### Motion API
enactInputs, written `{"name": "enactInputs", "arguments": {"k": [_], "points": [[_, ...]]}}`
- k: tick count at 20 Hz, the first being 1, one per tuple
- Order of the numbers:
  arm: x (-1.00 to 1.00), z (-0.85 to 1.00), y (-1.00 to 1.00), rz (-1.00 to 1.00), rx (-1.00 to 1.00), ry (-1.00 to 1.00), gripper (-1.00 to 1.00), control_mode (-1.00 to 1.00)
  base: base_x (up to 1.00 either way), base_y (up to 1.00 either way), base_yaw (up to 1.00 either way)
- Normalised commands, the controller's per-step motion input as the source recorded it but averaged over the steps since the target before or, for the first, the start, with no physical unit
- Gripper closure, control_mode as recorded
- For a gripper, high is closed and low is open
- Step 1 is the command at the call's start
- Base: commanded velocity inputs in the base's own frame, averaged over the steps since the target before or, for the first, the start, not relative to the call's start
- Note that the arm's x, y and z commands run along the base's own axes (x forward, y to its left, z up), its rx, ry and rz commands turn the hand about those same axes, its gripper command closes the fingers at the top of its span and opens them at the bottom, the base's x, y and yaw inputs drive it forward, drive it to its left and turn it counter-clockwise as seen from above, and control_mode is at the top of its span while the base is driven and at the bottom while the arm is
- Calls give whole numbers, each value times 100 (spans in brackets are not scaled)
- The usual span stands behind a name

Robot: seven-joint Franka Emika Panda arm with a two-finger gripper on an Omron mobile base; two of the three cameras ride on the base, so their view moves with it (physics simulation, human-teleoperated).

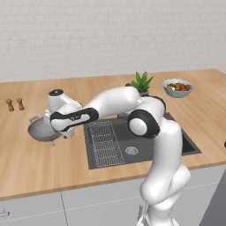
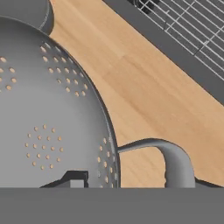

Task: Put the colander in the sink, put the apple in the colander, and turn on the sink faucet and pour water over the colander.

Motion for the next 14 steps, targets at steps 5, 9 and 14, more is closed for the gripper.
{"name": "enactInputs", "arguments": {"k": [5,9,14], "points": [[-54,95,-74,0,17,-10,100,-100,0,0,0],[-66,100,-97,0,20,-10,100,-100,0,0,0],[-75,86,-100,2,13,-5,100,-100,0,0,0]]}}
